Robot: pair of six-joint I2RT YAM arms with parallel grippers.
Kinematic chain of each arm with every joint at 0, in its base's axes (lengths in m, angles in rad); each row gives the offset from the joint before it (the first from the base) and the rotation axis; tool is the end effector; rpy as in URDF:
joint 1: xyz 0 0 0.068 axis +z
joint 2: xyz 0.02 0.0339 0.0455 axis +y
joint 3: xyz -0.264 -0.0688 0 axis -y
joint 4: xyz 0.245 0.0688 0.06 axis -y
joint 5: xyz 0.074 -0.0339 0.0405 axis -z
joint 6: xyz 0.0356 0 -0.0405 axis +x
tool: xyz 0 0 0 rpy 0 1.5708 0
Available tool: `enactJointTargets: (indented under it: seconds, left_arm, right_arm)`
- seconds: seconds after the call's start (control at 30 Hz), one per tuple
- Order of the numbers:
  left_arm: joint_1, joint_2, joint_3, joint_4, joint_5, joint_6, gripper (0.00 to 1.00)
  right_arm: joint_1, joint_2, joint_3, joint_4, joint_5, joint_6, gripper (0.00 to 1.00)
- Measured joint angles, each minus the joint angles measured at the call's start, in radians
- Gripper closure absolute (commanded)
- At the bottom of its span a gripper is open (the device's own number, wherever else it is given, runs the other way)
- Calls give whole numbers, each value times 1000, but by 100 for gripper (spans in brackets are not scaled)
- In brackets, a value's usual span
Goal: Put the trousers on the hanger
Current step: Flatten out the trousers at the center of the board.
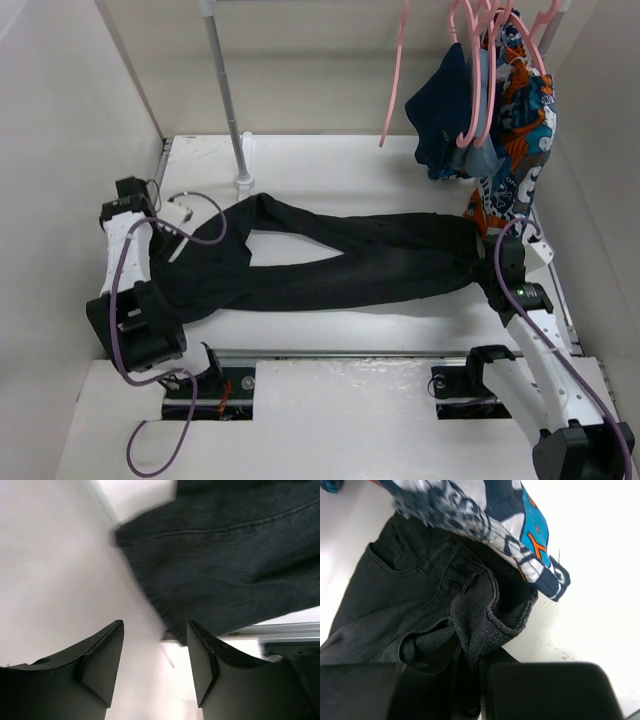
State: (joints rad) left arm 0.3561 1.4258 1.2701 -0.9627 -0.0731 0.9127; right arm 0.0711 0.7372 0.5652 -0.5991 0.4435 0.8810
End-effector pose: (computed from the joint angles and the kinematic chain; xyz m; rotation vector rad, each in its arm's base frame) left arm 0.2625 0.1004 0.2975 0.7421 2.6826 0.4616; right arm 0.1530 -0.0044 0.2342 1.0794 1.9762 -0.0151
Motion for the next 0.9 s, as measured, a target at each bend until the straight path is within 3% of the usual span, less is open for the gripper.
enactJointTargets:
  seconds: [0.2,0.27,0.3,0.33,0.43,0.47,0.63,0.8,0.9]
  left_arm:
    - [41,109,-424,208,-134,-27,50]
    - [87,155,-494,236,-206,-22,51]
    - [113,163,-498,238,-232,-20,51]
    - [140,166,-498,251,-251,-20,51]
    - [211,176,-493,289,-292,-15,53]
    - [225,176,-492,300,-301,-9,53]
    - [248,159,-443,283,-213,30,49]
    - [224,78,-252,209,-5,44,45]
    - [149,20,-138,195,127,16,40]
  right_arm:
    - [-4,-15,33,-31,40,-18,100]
    - [-6,-30,60,-64,68,-20,100]
    - [-5,-42,76,-85,90,-20,92]
    - [-6,-58,90,-93,98,-20,77]
    - [-6,-116,123,-133,146,-9,27]
    - [-7,-130,132,-140,177,-6,24]
    - [-13,-121,224,-181,269,-64,20]
    - [-9,-1,343,-158,279,-236,26]
    - [27,61,360,-93,246,-333,26]
